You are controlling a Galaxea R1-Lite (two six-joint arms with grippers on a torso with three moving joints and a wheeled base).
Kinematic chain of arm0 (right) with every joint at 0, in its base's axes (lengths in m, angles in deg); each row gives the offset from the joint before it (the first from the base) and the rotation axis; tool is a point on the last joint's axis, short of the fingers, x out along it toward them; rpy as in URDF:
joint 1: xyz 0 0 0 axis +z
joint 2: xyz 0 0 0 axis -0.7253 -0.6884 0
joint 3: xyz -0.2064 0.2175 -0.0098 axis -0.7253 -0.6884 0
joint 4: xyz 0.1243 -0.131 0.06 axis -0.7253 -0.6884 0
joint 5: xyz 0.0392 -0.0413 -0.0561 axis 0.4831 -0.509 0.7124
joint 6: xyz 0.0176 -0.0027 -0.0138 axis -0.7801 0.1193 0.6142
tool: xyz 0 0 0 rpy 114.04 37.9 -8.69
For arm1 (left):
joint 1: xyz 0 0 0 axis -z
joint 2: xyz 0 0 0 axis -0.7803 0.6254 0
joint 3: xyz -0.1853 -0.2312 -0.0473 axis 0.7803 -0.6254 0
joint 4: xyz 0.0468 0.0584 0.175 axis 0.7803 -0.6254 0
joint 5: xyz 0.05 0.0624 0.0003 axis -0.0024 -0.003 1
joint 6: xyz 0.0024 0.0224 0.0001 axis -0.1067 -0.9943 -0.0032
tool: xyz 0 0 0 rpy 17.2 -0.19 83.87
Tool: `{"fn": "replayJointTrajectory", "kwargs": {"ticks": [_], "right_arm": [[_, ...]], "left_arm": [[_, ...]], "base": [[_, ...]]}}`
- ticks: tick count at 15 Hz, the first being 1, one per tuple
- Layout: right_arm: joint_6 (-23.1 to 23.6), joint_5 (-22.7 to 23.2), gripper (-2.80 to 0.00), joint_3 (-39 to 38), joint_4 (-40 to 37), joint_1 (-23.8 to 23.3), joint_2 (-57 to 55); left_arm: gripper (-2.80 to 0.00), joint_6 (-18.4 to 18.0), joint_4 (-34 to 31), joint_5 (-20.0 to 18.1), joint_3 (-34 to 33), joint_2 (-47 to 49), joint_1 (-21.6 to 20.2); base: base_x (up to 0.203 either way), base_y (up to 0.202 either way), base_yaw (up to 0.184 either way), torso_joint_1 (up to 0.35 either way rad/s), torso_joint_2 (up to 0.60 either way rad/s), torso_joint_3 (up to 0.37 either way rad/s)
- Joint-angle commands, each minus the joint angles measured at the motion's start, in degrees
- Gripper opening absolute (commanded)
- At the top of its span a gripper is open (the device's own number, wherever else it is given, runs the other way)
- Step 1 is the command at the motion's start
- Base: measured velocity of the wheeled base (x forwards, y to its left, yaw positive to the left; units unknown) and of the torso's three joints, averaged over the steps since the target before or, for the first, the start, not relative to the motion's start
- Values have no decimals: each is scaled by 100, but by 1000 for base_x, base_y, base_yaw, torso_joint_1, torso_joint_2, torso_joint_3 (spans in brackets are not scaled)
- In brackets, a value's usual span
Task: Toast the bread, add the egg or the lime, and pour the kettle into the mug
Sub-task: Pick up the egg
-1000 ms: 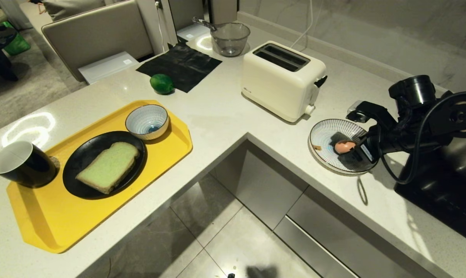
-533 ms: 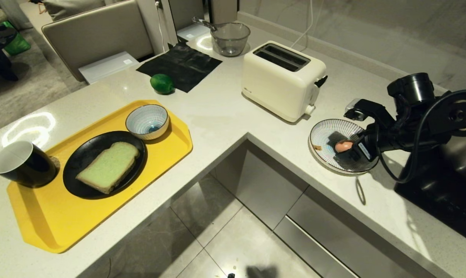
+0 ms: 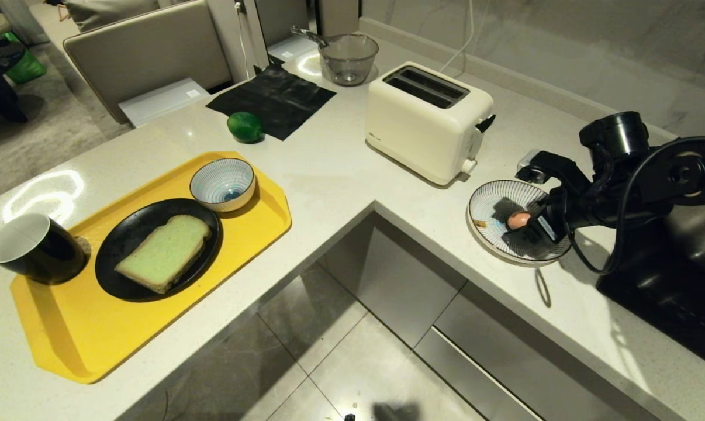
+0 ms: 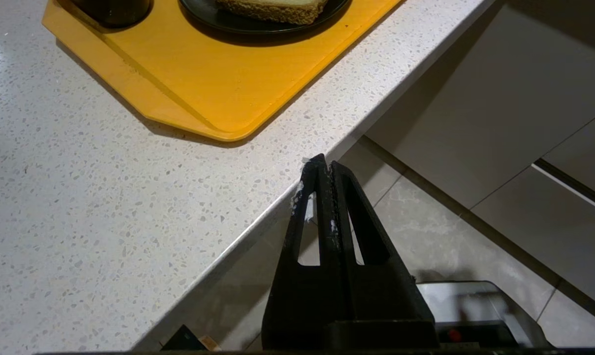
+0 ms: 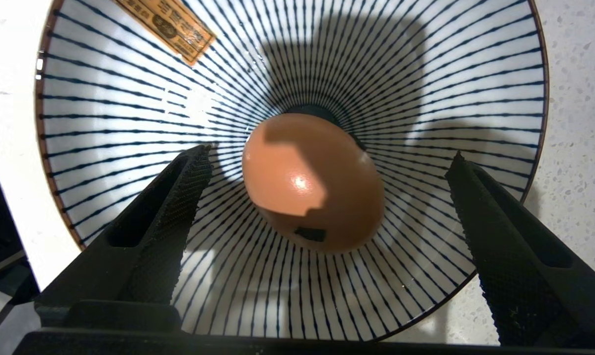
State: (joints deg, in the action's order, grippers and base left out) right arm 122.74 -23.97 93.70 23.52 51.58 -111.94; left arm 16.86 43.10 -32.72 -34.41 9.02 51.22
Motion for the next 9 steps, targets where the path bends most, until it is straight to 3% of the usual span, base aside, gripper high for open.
{"fn": "replayJointTrajectory", "kwargs": {"ticks": [1, 9], "right_arm": [[20, 5, 0, 17, -10, -7, -76], [20, -4, 0, 192, -10, -25, -155]], "left_arm": [[-280, 2, -2, -4, 0, -4, -2], [-280, 2, -2, -4, 0, -4, -1]], "base": [[0, 0, 0, 0, 0, 0], [0, 0, 0, 0, 0, 0]]}}
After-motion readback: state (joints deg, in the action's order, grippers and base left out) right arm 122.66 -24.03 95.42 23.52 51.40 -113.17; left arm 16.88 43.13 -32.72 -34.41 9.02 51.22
